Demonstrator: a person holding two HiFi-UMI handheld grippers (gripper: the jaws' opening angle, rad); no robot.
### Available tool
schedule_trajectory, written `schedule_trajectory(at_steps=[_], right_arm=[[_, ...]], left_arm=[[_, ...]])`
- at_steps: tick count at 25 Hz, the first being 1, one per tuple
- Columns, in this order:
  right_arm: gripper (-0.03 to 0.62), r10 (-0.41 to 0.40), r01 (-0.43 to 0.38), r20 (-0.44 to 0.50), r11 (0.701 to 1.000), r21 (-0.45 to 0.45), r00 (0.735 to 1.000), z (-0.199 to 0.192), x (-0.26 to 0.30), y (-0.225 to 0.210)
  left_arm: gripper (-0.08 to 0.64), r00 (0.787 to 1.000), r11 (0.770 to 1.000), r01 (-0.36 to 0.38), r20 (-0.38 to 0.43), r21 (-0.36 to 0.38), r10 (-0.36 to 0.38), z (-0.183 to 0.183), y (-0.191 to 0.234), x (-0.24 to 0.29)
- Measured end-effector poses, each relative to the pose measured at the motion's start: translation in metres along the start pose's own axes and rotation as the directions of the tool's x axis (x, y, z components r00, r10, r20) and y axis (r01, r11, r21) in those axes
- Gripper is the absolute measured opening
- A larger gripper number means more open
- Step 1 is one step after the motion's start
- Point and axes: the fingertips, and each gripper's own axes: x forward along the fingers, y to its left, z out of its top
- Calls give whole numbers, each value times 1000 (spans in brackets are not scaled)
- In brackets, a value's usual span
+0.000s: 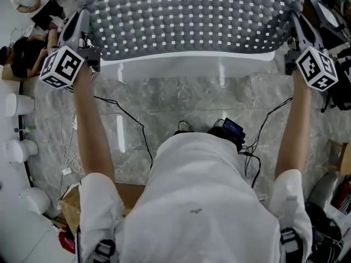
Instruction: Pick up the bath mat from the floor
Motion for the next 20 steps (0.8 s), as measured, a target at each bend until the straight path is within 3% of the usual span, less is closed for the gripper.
schedule_trajectory(at_steps=[20], right_arm=[[52,4,-4,19,999,-33,1000,9,-4,11]], left_arm=[[45,1000,1000,28,2,-8,-28,-1,-7,-2]])
